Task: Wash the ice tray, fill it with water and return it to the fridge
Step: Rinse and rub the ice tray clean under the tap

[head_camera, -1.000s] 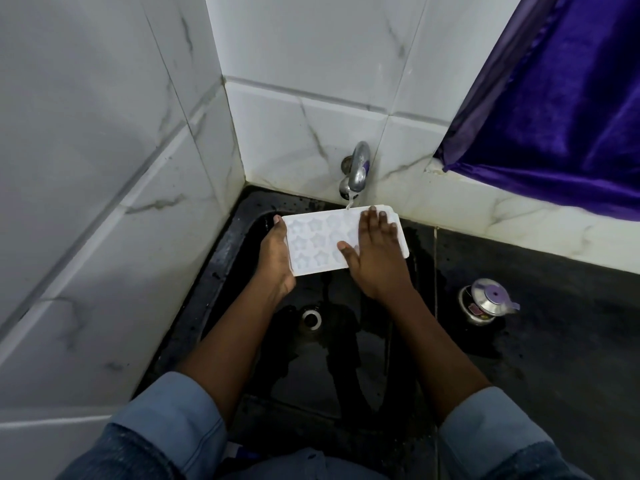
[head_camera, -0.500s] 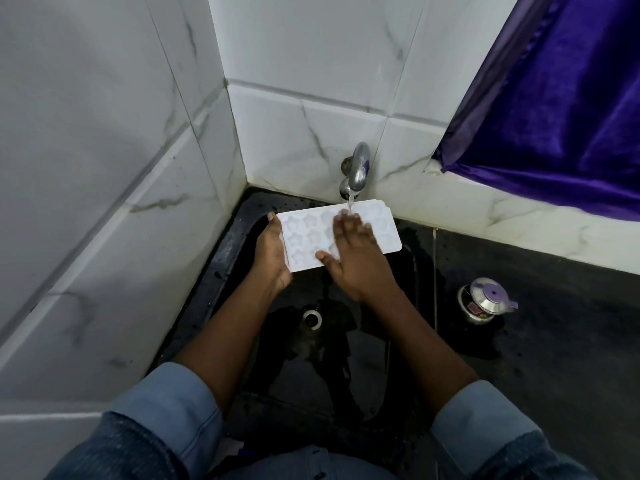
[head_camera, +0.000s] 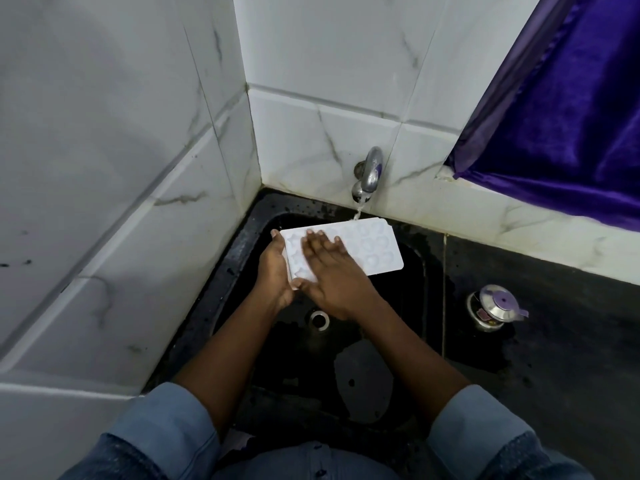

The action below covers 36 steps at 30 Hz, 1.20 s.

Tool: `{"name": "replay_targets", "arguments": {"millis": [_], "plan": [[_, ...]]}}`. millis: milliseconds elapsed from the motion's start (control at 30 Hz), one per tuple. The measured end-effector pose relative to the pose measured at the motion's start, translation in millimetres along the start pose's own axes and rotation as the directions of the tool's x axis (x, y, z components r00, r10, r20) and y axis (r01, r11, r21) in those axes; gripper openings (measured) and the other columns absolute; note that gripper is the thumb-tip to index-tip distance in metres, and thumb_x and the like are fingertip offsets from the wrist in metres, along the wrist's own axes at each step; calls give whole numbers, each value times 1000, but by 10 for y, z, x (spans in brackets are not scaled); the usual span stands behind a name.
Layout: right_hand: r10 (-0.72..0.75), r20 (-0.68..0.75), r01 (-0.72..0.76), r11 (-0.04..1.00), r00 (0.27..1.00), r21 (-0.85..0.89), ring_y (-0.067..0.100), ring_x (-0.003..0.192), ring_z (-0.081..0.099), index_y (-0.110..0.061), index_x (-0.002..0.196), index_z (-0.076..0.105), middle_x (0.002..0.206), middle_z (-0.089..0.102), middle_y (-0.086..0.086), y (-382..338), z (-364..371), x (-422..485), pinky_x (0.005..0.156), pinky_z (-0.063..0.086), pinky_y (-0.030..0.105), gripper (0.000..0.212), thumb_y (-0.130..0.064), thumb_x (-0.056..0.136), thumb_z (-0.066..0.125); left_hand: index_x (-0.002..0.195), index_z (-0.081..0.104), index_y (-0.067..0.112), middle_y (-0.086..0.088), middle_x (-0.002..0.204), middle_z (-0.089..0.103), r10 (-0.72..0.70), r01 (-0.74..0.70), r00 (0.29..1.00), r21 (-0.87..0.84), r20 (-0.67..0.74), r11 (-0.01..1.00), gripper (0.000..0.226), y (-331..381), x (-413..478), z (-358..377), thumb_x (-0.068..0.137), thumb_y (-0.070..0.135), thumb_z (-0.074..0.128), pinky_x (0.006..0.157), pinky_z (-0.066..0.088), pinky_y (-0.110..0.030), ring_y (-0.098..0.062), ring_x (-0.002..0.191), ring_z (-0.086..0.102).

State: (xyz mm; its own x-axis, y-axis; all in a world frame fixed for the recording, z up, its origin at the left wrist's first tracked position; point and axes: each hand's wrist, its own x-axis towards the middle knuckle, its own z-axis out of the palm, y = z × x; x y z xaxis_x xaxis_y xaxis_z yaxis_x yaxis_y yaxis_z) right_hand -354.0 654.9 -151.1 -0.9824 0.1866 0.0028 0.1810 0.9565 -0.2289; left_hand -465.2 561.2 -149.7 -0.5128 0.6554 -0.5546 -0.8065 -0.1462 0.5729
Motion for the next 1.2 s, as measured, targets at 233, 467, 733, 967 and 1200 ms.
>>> {"name": "replay_targets", "arguments": {"millis": [233,467,733,967,1200], "plan": [[257,-21,-254,962,966,101,29,161,-10,-5,166,-2,174,-9,16,-44,-76,1,131,-5,46,105,-80,93,4,129,69,6,-20,123,76,42,-42,999,-3,-18,999,80,-21,-159,-51,106,70,26,83,64,-42,-33,105,77],[-66,7,66,998,998,22,23,162,-5,-11,167,8,175,0,9,-219,-73,-5,131,-3,41,96,-75,96,7,138,63,9,-14,133,73,87,-88,996,-12,-27,996,73,-48,-282,-17,108,66,28,78,63,-34,-24,101,79],[284,-8,-283,958,959,35,30,161,-10,-4,165,-6,174,-9,16,158,-158,-24,130,-7,46,97,-72,100,17,148,54,0,-25,143,64,132,-125,990,-116,49,985,86,-72,-399,-86,107,70,25,98,57,-52,-40,129,65],[-252,24,253,967,967,-41,25,162,-8,-11,167,6,175,-3,10,-100,-16,-102,131,-2,42,84,-64,104,22,123,70,7,-16,116,79,106,-103,994,-165,6,981,79,-109,-337,-79,104,73,31,76,65,-42,-31,96,80],[92,-67,-92,996,993,13,28,161,-12,-6,166,-3,174,-10,13,477,-218,127,131,-2,46,87,-62,106,26,134,63,3,-19,119,78,220,-206,974,-187,56,961,75,-32,-428,-92,108,65,29,79,65,-47,-33,104,78]]}}
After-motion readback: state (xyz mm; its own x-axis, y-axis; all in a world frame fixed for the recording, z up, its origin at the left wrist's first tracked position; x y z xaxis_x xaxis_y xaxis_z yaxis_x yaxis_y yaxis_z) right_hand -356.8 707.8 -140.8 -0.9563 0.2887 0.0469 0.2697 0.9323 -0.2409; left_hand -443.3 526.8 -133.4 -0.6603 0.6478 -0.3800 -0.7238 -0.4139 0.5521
